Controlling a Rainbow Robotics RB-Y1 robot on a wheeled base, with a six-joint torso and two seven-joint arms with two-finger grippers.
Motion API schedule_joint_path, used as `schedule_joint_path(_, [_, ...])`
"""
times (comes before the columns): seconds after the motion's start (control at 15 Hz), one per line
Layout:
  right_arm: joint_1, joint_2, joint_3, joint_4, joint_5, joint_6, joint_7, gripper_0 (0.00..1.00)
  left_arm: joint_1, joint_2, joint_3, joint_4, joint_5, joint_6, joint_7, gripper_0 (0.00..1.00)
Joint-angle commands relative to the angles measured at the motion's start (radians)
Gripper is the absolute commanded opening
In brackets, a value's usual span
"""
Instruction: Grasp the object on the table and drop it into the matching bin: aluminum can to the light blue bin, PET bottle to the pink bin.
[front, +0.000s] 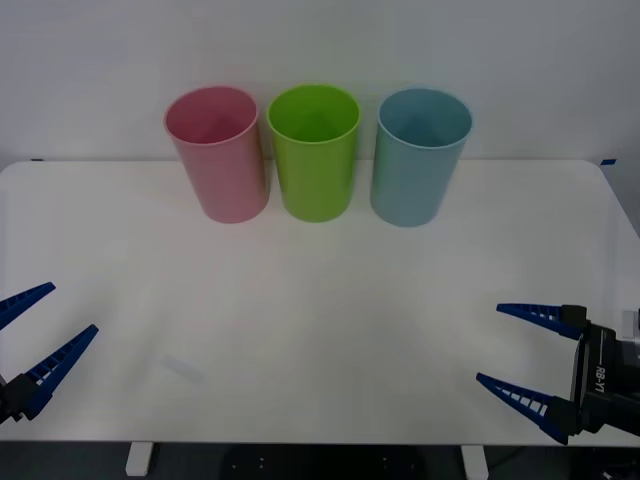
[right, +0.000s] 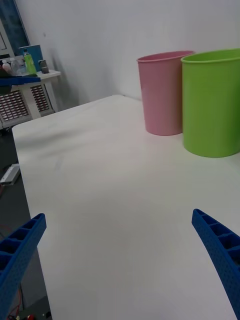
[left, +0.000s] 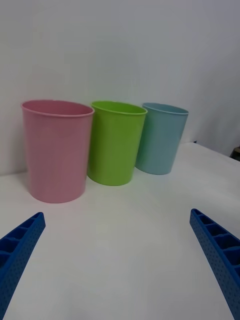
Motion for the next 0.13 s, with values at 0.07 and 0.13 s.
schedule_joint_path(0.07, [0.000,0.000,0.000,0.000,0.000,0.000,0.000,1.00,0.000,0.000,0.000,0.000,0.000,0.000,0.000,1.00])
schedule_joint_path(0.13, [0.000,0.000,0.000,0.000,0.000,0.000,0.000,1.00,0.000,0.000,0.000,0.000,0.000,0.000,0.000,1.00])
